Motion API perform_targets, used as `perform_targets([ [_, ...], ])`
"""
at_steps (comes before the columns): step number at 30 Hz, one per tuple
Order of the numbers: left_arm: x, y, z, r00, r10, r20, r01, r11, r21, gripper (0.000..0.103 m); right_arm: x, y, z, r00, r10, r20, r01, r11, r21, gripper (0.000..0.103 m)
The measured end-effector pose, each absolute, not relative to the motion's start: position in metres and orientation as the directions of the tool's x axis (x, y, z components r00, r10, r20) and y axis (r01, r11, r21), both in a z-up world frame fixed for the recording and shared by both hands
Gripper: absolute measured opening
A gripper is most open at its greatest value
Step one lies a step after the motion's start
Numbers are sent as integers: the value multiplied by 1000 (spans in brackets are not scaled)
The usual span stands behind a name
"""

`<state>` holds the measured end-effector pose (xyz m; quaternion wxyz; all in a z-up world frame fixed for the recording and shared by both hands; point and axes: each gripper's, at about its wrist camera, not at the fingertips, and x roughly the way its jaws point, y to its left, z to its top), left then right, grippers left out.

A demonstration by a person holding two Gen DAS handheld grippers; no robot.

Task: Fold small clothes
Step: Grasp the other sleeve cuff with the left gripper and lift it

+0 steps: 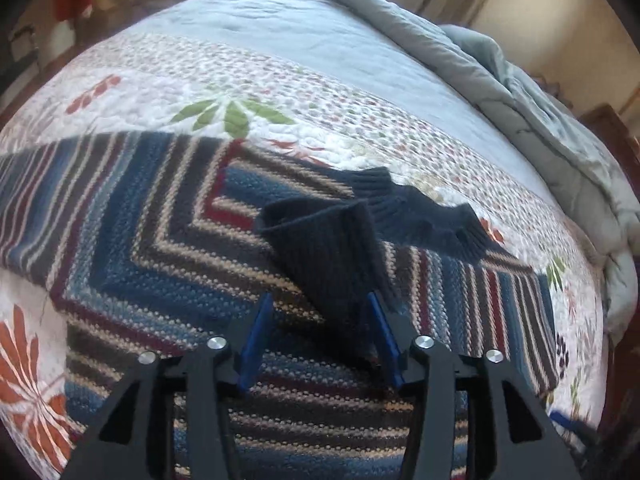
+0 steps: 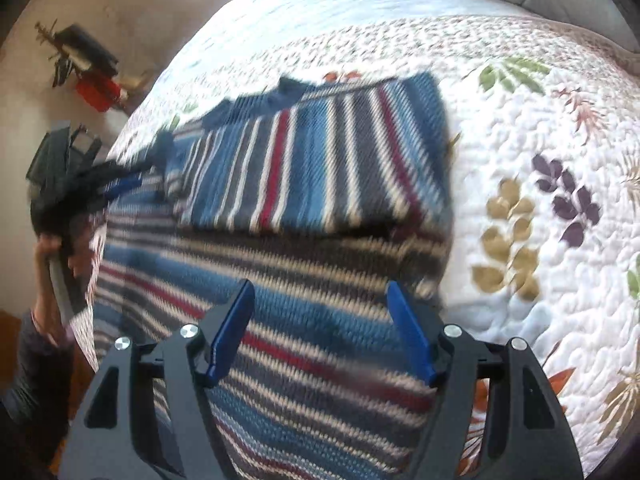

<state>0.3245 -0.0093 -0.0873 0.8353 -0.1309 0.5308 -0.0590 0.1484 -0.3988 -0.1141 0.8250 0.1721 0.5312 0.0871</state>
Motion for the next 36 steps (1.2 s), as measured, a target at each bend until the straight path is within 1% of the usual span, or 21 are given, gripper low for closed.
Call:
perform_targets([
  [2, 325, -7, -82, 431, -258, -865, -41, 952, -305, 55, 152, -400, -112, 424, 311, -851, 48, 930, 364, 69],
  [3, 323, -4, -75, 435, -297, -850, -45, 936, -350, 55, 152, -401, -110, 423, 302, -854, 49, 934, 355, 70],
  [5, 319, 2, -65, 450, -341, -825, -46, 914, -403, 61, 155, -396, -114, 417, 298, -859, 42, 937, 346, 70],
  [6, 318, 5, -60, 447, -325, -833, -56, 920, -389, 68, 154, -395, -115, 413, 296, -861, 38, 939, 341, 70],
  [9, 322, 12, -56, 431, -314, -846, -73, 922, -379, 69, 154, -391, -121, 407, 289, -867, 27, 944, 328, 70],
  [11, 334, 7, -52, 438, -217, -872, -85, 956, -281, 68, 155, -390, -125, 401, 297, -867, 37, 940, 339, 70],
  [13, 353, -8, -52, 392, -145, -908, -54, 982, -181, 68, 156, -390, -127, 400, 311, -862, 49, 932, 359, 70],
  [19, 390, -40, -76, 222, -89, -971, -66, 992, -106, 69, 157, -382, -128, 399, 290, -870, 27, 944, 328, 72],
  [21, 398, -47, -89, 180, -23, -983, -58, 998, -33, 66, 157, -378, -129, 397, 294, -869, 15, 945, 326, 73],
  [22, 400, -49, -95, 171, -2, -985, -50, 999, -11, 54, 157, -378, -130, 398, 297, -868, 12, 944, 329, 73],
  [23, 400, -50, -99, 164, -10, -986, -36, 999, -16, 45, 157, -377, -131, 398, 301, -867, 9, 943, 331, 73],
  [24, 398, -48, -101, 150, -25, -988, -29, 999, -29, 25, 157, -376, -131, 398, 299, -867, 7, 944, 329, 73],
  [25, 394, -44, -104, 136, -45, -990, -35, 998, -51, 11, 157, -376, -132, 400, 296, -867, 7, 945, 326, 73],
  [27, 381, -30, -99, 161, -97, -982, -65, 992, -109, 10, 155, -377, -133, 402, 295, -867, 5, 946, 324, 73],
  [28, 370, -24, -92, 195, -87, -977, -54, 994, -99, 10, 154, -378, -134, 402, 297, -866, 5, 945, 326, 73],
  [30, 348, -13, -83, 227, -104, -968, -22, 994, -111, 10, 152, -380, -134, 403, 298, -866, 8, 944, 329, 73],
  [32, 322, 9, -81, 212, -153, -965, -13, 987, -160, 15, 149, -384, -134, 404, 295, -866, 11, 945, 327, 73],
  [33, 316, 18, -81, 209, -168, -963, -22, 984, -176, 20, 147, -386, -134, 404, 290, -868, 15, 946, 323, 73],
  [34, 307, 31, -82, 203, -172, -964, -44, 982, -185, 37, 146, -388, -134, 404, 285, -869, 19, 948, 319, 73],
  [35, 301, 43, -84, 201, -175, -964, -64, 979, -191, 50, 146, -389, -134, 403, 283, -870, 22, 948, 319, 73],
  [36, 296, 56, -84, 206, -199, -958, -82, 972, -219, 52, 146, -390, -133, 401, 284, -871, 28, 946, 322, 73],
])
